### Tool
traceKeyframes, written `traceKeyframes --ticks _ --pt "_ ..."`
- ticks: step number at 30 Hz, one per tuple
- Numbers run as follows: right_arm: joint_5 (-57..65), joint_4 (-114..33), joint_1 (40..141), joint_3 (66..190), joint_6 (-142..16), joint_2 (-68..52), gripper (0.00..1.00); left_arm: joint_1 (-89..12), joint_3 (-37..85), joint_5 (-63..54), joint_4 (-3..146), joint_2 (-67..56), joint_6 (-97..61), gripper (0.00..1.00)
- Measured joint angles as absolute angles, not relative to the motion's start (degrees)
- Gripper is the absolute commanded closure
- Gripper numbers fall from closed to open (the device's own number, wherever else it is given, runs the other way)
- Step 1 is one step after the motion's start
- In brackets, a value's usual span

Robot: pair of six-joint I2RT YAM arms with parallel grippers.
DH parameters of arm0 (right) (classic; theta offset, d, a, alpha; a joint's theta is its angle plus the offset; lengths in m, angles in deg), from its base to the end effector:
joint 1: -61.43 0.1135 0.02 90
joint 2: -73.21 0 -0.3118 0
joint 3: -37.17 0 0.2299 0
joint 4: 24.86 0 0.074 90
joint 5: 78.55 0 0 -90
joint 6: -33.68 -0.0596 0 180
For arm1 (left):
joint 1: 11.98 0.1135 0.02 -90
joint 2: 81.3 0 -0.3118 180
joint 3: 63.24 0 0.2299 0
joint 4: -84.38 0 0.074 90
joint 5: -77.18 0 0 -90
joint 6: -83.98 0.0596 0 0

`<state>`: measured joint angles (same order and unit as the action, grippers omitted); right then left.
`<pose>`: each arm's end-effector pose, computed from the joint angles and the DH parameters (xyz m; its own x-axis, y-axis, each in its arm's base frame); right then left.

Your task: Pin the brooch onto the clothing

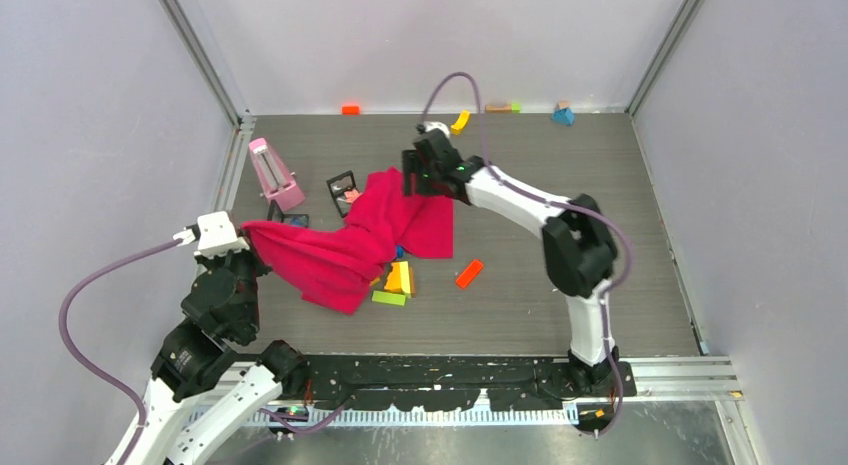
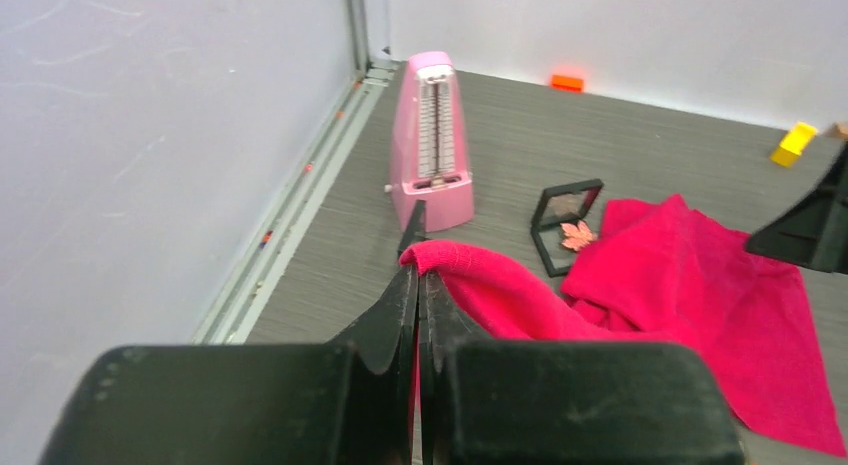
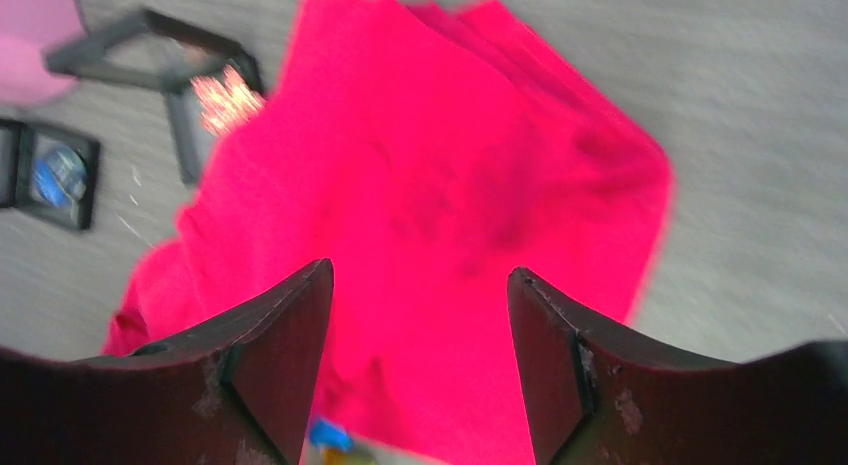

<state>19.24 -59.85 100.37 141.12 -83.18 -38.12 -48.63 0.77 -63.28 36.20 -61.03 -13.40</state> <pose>0.3626 0.2826 0.2847 -0.7138 -0.0012 -0.7004 -0.2492 0.9350 0.2523 0.0316 0.0338 0.3718 -0.0312 -0.0787 -0.9964 -0.2429 0.9676 -0.0689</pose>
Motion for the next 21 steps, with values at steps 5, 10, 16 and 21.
traceKeyframes --ticks 5,10,16,21 --pt "20.2 -61.1 103.9 159.1 -82.1 -53.6 0.3 -48.6 -2.3 -67.6 39.0 -64.0 -12.5 1.0" --pt "20.4 -63.4 105.9 168.4 -81.6 -63.1 0.55 -48.6 -3.0 -68.8 40.0 -64.0 -12.0 1.0" --pt "22.7 -66.7 106.3 171.0 -82.2 -66.9 0.83 -48.6 -3.0 -68.7 40.3 -60.8 -11.7 1.0" --pt "25.2 -69.0 106.1 171.0 -81.7 -65.1 0.99 -48.6 -2.7 -67.8 40.2 -58.3 -11.8 1.0"
